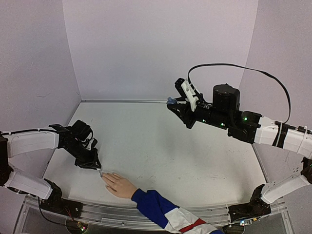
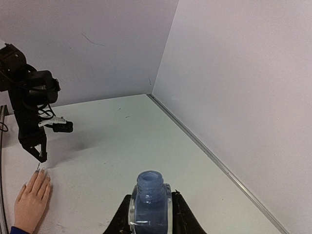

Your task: Paint the nails

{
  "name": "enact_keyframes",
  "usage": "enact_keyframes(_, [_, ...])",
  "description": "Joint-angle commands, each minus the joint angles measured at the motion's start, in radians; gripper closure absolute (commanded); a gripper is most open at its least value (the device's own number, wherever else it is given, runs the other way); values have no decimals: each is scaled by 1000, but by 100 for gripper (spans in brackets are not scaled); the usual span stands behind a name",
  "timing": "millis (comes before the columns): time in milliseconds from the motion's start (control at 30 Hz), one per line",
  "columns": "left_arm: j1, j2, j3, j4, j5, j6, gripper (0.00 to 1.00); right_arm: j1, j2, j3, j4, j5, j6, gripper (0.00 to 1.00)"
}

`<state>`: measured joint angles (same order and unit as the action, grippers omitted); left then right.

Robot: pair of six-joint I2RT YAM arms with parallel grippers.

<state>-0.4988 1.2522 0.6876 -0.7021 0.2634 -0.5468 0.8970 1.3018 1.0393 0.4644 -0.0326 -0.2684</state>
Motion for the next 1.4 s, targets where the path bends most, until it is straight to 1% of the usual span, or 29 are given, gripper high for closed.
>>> enact_keyframes(0, [-6, 14, 27, 47, 31, 15, 100, -6, -24, 10, 63, -1, 3, 100])
enact_keyframes(433, [-6, 27, -1, 57, 8, 11, 100, -6, -21, 11, 64, 0, 3, 100])
enact_keyframes(800, [-6, 34, -1, 26, -82, 2, 100, -6, -21, 11, 65, 0, 3, 100])
enact_keyframes(933, [-6, 8, 12, -4, -114, -1, 100, -6, -17, 13, 64, 0, 4, 100])
enact_keyframes(1100, [-4, -72, 59, -61, -178, -12, 100, -6, -13, 14, 66, -1, 5, 100])
enact_keyframes(1233, [-4, -137, 128, -92, -205, -5, 100, -7, -8, 15, 75, -9, 15, 100])
enact_keyframes(1367, [-4, -172, 231, -84, -153, 49, 100, -8, 5, 13, 98, -49, 42, 100])
